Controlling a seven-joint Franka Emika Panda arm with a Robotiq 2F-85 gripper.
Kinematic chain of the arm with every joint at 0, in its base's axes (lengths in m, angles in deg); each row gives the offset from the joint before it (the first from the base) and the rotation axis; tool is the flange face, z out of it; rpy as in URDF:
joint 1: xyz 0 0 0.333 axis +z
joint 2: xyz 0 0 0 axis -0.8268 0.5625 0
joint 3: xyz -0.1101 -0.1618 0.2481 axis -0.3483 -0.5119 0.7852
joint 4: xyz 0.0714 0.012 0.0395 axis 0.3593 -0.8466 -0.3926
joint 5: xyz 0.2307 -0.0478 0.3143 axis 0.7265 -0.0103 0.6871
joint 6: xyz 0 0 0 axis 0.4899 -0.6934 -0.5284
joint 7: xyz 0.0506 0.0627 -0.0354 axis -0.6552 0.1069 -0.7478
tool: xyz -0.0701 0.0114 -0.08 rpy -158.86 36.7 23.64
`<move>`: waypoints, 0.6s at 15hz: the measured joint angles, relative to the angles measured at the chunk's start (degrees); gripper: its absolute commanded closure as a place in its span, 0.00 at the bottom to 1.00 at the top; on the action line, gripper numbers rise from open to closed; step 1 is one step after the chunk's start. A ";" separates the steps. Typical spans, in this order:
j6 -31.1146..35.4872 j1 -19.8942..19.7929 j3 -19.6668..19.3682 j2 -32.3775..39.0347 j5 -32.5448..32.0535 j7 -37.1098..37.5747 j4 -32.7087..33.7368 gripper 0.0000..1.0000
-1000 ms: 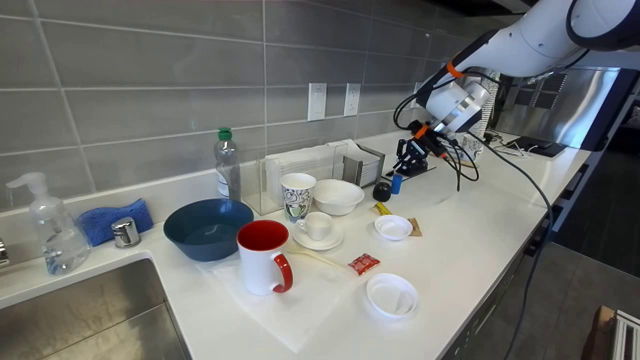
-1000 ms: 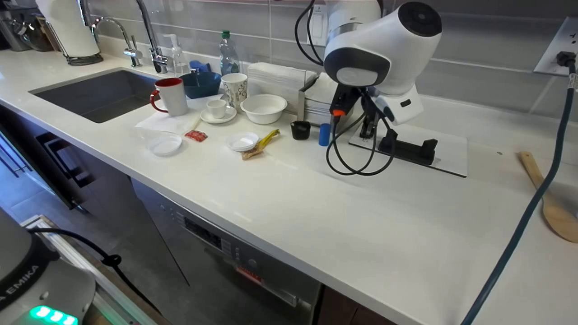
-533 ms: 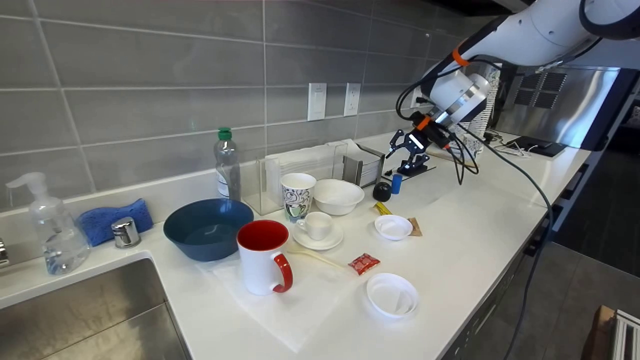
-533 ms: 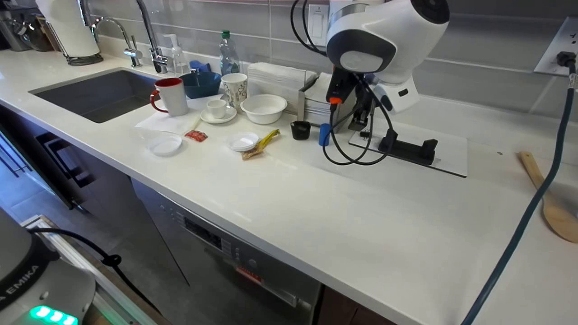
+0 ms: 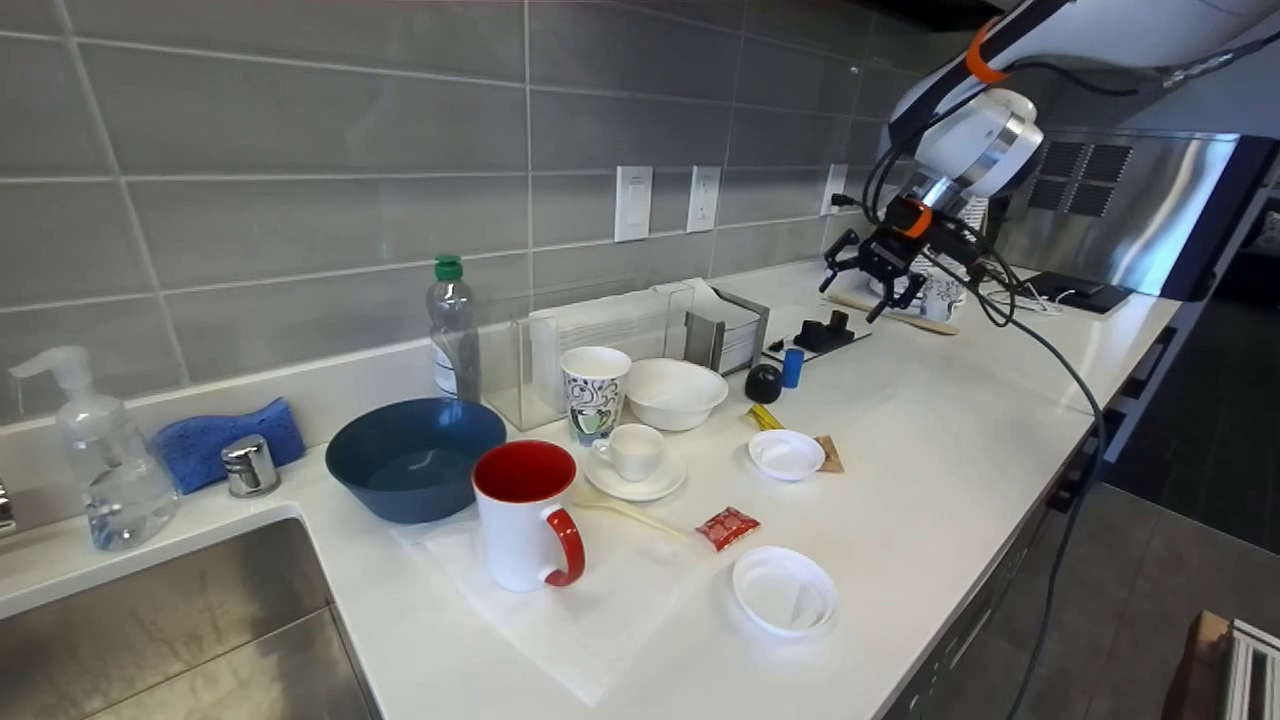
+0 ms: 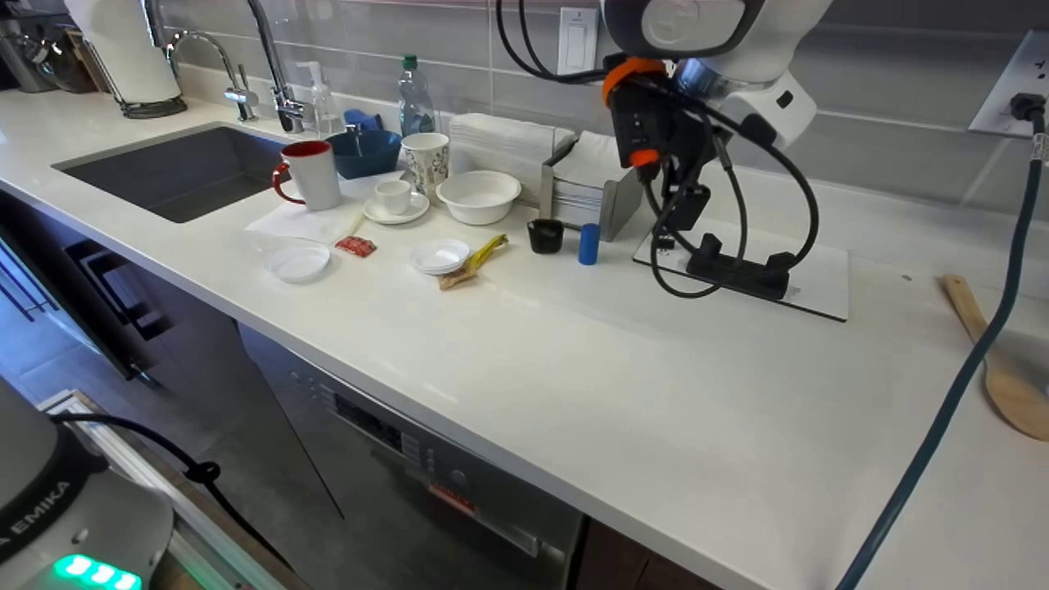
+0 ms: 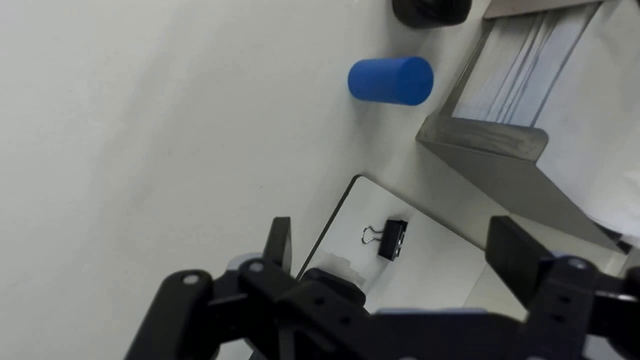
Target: Lift the paper clip and put it on the white object
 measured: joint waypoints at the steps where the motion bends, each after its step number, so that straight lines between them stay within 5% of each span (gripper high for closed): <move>1: 0.00 0.18 0.16 -1.87 -1.43 -1.86 -1.24 0.00; 9: -3.64 5.40 3.92 -18.38 -9.29 -12.61 -12.62 0.00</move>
